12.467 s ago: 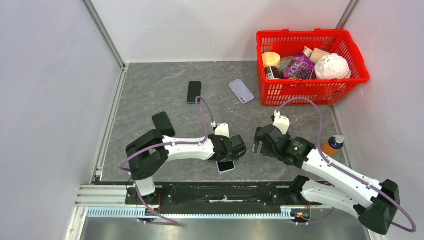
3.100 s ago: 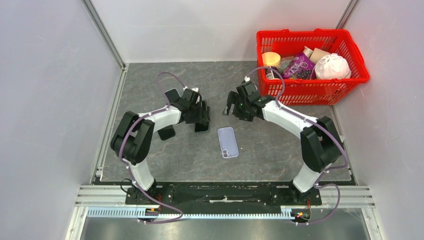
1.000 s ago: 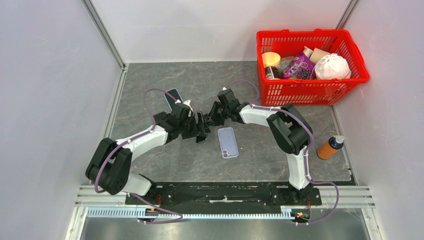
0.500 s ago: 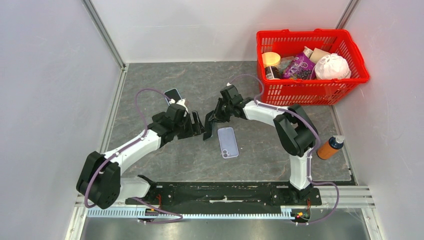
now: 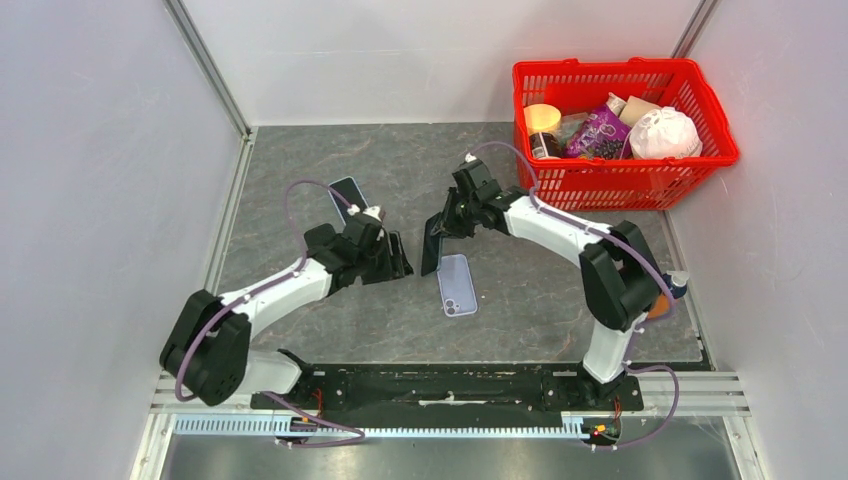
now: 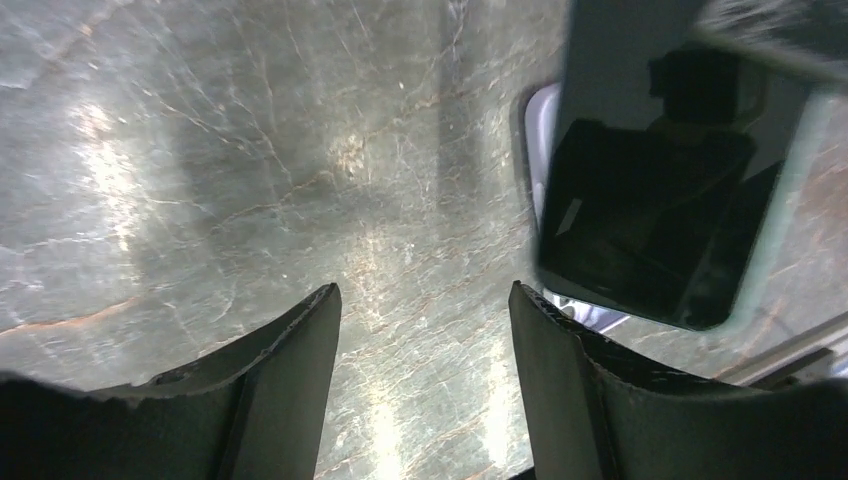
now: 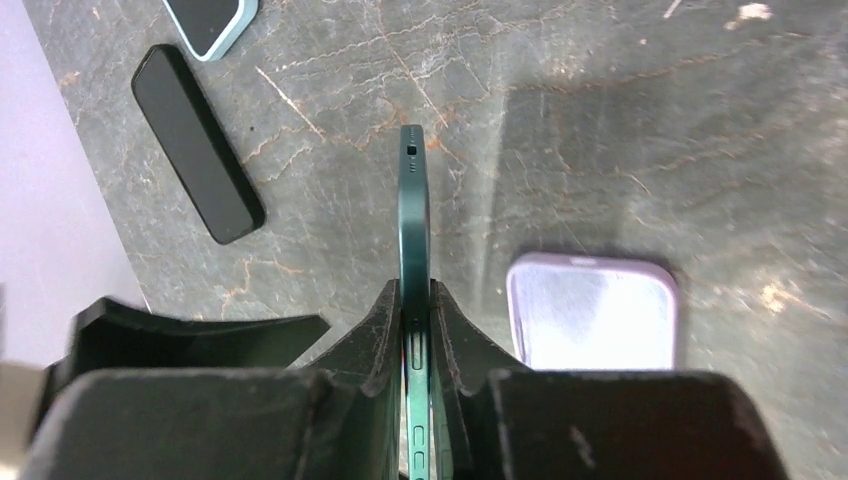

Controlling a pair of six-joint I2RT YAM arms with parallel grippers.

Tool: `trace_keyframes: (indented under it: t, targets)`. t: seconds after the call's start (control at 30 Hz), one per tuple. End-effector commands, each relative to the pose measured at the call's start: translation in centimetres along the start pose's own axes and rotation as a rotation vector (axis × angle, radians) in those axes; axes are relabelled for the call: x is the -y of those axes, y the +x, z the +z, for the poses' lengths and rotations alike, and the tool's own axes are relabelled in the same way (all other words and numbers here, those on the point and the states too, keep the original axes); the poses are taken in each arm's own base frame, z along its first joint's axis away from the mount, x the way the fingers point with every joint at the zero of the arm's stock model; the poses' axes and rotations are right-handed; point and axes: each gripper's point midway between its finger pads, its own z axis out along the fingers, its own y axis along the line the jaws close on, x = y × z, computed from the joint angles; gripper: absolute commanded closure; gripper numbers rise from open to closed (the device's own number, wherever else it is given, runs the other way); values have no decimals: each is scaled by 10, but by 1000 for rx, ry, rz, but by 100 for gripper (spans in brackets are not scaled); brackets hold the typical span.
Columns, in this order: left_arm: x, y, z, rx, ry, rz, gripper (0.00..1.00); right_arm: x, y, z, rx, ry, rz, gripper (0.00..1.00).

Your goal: Put the phone into the phone case

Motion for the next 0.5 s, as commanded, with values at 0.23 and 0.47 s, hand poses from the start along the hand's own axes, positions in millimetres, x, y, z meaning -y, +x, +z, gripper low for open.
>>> trace_keyframes:
  t: [0.23,0.47]
  targets:
    - [55,17,43,64,-44,57,41,34,-16,-115,173,132,-90,100]
    - [75,25,65,66,-82,98,48,51,-1,-139,182,163,-111,100]
